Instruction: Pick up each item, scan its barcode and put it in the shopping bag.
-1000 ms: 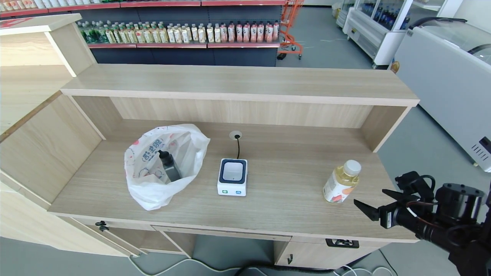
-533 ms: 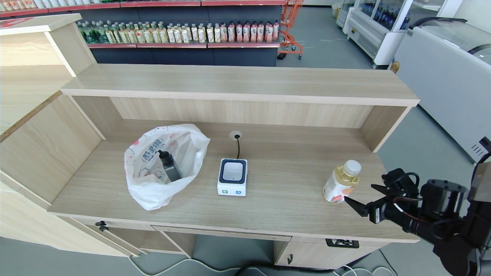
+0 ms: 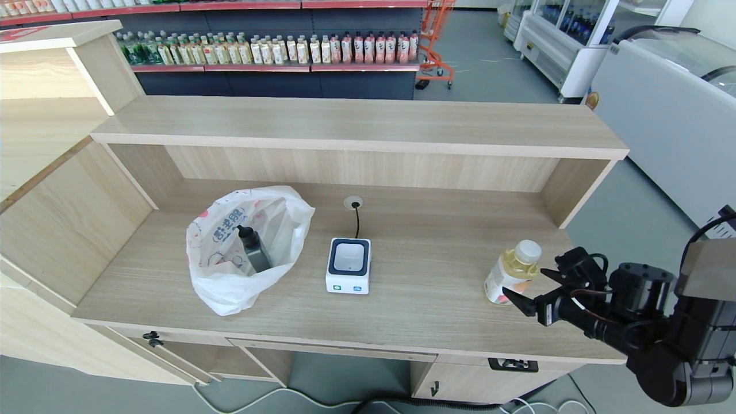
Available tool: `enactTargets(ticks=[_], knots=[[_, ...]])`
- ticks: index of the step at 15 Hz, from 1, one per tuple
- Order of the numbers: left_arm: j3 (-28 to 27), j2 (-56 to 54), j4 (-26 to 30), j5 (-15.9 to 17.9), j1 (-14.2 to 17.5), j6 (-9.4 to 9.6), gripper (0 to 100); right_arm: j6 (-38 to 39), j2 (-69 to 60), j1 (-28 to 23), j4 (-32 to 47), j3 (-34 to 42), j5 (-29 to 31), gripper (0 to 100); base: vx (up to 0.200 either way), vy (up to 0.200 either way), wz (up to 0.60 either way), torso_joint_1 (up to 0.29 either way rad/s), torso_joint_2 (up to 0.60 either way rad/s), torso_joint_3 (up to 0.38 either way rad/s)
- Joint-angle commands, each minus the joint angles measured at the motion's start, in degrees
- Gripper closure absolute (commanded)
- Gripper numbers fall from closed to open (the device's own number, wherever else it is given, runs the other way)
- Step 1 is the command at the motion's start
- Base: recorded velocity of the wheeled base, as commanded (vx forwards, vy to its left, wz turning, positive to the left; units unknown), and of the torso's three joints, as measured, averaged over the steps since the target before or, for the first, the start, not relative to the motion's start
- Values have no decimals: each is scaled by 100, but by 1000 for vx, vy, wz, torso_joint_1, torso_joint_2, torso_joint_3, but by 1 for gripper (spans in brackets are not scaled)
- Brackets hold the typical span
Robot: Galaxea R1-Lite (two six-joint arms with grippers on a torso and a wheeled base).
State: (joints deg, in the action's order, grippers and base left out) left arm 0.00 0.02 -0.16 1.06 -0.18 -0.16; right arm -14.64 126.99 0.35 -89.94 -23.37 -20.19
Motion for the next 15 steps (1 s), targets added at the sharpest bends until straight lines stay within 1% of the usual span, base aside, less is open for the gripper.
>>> enactTargets(ticks=[1,7,11,15], knots=[[0,-2,-2,-1,1,-2,0,5,142,35,-6,-106,-12,0,0,0,0,0,0,0],[0,-2,-2,-1,1,-2,0,155,388,184,-6,-581,-3,0,0,0,0,0,0,0],[0,-2,-2,-1,1,-2,0,137,449,228,-6,-616,-12,0,0,0,0,0,0,0],[0,-2,-2,-1,1,-2,0,119,634,281,-6,-924,-12,0,0,0,0,0,0,0]])
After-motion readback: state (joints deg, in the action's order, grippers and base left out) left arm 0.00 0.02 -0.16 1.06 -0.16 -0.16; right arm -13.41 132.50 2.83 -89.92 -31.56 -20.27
